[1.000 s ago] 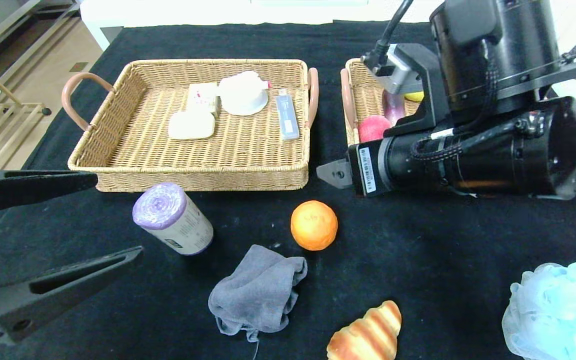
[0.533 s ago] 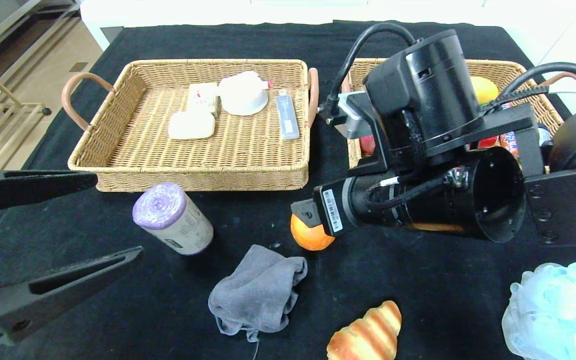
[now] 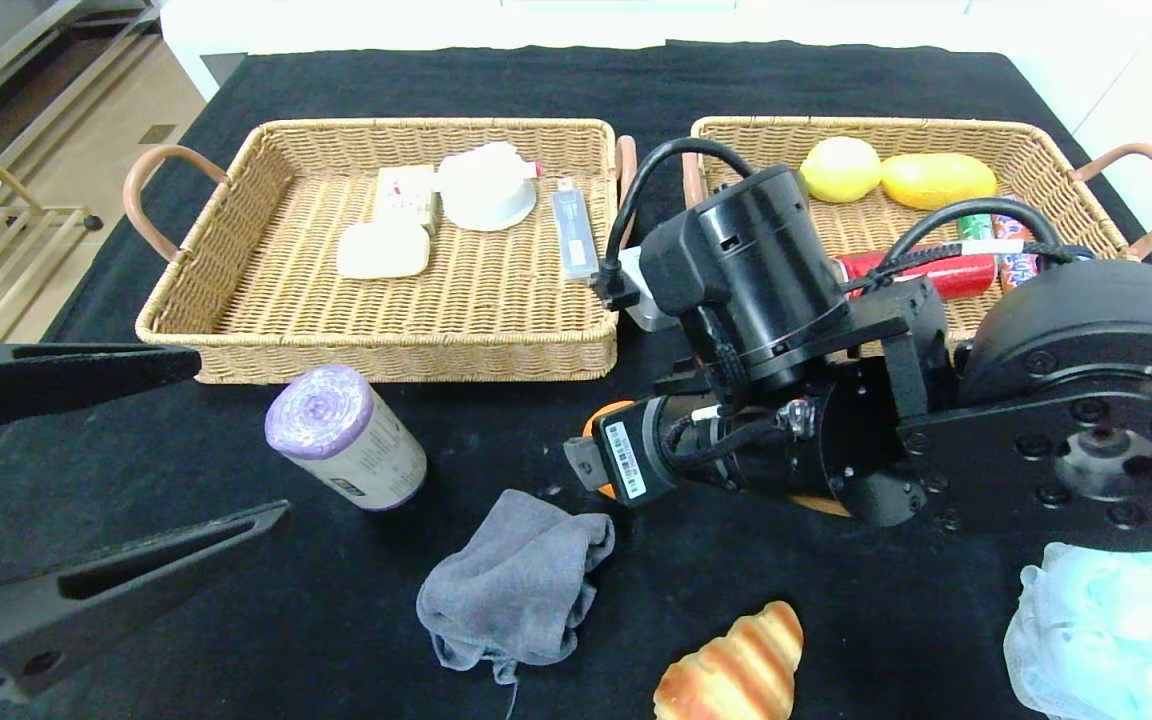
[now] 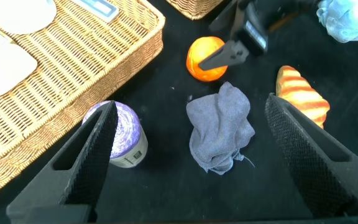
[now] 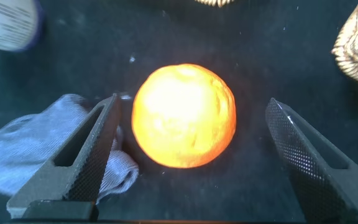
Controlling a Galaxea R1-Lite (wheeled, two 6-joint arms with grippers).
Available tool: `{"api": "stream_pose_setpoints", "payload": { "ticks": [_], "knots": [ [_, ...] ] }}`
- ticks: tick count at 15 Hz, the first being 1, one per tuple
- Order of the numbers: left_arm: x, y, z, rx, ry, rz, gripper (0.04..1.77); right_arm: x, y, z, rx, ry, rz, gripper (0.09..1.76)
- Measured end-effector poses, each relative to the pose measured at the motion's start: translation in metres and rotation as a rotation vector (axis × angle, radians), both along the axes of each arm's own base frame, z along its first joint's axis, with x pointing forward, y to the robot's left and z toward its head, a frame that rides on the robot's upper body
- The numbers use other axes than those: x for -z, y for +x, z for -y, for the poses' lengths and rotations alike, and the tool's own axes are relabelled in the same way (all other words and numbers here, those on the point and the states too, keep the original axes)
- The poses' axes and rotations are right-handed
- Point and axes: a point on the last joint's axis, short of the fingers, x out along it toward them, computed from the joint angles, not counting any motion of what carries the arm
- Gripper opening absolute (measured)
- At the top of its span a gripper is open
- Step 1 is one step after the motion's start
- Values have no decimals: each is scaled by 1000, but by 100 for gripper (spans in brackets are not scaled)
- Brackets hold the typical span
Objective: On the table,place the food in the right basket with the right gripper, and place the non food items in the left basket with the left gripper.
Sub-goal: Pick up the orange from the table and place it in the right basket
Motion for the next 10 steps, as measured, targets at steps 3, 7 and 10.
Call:
{"api": "stream_pose_setpoints", "payload": {
  "ticks": [3,7,10],
  "knots": [
    [0,0,0,0,0,0,172,9,4,-7,5,-12,-4,171],
    [0,0,0,0,-1,1,172,20,11,-16,15,-17,3,171],
    [0,0,0,0,-1,2,172,27,15,-22,33,-38,6,171]
  ]
}}
